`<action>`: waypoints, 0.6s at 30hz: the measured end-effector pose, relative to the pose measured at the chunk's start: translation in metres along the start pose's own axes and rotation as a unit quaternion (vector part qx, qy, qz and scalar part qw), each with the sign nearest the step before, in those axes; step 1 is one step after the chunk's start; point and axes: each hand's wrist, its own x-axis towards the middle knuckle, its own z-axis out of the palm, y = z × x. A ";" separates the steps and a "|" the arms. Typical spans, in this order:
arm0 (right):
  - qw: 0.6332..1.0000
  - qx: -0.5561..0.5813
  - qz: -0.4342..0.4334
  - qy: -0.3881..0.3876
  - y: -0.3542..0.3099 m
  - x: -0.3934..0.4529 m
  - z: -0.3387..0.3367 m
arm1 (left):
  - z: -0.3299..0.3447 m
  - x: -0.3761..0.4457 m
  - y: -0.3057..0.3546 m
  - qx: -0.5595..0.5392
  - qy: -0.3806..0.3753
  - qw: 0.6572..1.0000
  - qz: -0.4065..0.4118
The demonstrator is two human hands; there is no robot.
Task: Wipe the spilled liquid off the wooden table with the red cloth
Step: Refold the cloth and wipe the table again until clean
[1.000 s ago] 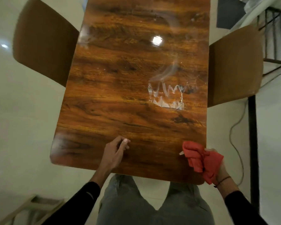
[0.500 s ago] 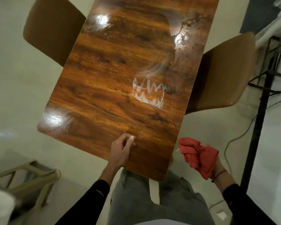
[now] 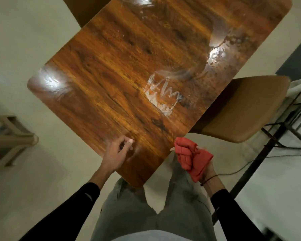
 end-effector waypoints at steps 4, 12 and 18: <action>0.998 -0.032 0.043 -0.031 -0.042 0.015 -0.013 | 0.036 -0.009 0.014 -0.018 0.066 0.997 -0.046; 0.980 -0.038 0.132 -0.145 -0.136 0.025 -0.016 | 0.130 -0.023 0.060 -0.099 0.135 0.975 -0.146; 0.976 -0.083 0.117 -0.164 -0.154 0.040 -0.023 | 0.158 -0.028 0.063 -0.111 0.226 0.953 -0.169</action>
